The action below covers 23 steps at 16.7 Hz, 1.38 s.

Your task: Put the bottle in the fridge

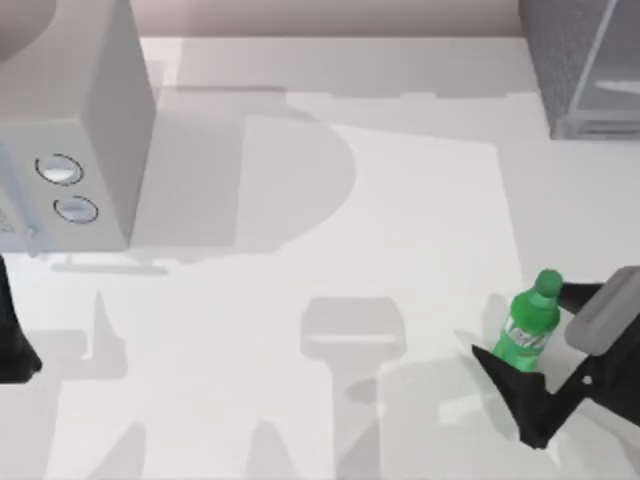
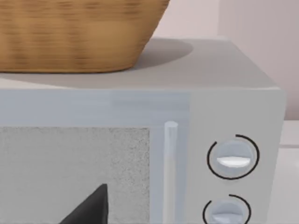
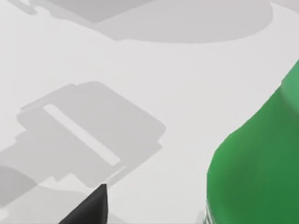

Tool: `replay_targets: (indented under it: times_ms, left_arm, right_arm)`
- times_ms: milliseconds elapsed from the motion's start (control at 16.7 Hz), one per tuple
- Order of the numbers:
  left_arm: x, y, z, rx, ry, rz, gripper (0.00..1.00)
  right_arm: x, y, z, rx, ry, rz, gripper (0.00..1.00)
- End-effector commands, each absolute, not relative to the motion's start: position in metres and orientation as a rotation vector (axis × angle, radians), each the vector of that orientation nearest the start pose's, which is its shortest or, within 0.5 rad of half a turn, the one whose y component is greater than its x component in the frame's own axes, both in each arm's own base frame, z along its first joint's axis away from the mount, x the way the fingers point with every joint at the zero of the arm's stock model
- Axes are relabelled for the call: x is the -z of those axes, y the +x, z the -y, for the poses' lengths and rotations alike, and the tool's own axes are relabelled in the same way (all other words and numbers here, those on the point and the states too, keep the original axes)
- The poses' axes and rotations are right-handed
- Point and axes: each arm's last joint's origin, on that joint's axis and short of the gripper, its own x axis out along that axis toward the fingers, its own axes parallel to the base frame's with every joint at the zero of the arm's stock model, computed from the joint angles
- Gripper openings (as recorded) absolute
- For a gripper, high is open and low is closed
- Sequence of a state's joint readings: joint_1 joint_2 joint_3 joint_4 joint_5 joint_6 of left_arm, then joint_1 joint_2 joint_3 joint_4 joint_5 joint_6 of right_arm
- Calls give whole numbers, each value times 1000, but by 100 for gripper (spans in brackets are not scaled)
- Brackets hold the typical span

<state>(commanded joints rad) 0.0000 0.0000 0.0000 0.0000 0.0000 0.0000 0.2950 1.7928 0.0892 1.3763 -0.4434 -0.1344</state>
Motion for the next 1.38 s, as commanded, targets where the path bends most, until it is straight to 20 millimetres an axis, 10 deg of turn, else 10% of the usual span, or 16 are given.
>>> replay_targets:
  times_ms: [780, 1380]
  left_arm:
    - [-160, 106, 1, 0, 0, 0, 100]
    - [-160, 106, 1, 0, 0, 0, 100]
  right_arm:
    - [-75, 188, -71, -770, -116, -284, 3]
    - [-75, 188, -71, -769, -115, -286, 1]
